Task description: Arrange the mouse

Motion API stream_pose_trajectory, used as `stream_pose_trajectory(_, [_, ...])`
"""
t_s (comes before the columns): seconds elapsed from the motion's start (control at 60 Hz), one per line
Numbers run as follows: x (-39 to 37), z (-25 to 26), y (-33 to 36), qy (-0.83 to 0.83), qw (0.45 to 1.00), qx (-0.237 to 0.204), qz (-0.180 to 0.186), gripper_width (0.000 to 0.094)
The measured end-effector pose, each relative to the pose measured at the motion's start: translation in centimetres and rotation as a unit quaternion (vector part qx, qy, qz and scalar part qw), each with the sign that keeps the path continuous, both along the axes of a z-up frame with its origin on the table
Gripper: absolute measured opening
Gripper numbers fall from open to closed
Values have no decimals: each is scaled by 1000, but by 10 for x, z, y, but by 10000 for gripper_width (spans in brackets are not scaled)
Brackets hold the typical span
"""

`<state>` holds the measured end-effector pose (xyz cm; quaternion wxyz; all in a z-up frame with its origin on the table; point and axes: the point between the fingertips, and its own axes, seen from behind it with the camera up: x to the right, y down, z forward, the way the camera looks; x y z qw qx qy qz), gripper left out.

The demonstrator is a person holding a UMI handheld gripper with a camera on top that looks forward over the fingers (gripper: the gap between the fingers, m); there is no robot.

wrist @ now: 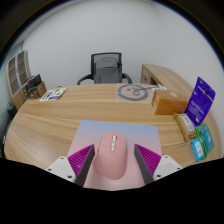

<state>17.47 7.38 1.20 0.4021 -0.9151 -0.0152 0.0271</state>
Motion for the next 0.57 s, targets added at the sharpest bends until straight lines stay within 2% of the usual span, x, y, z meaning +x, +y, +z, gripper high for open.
stream_pose_trajectory(0.183, [-4, 56, -45, 4, 998, 25, -53, 836])
stream_pose_trajectory(0.317, [-26, 106, -99, 0, 994, 59, -89, 835])
stream_pose_trajectory(0.567, [-69, 140, -216, 43, 987, 58, -141, 835])
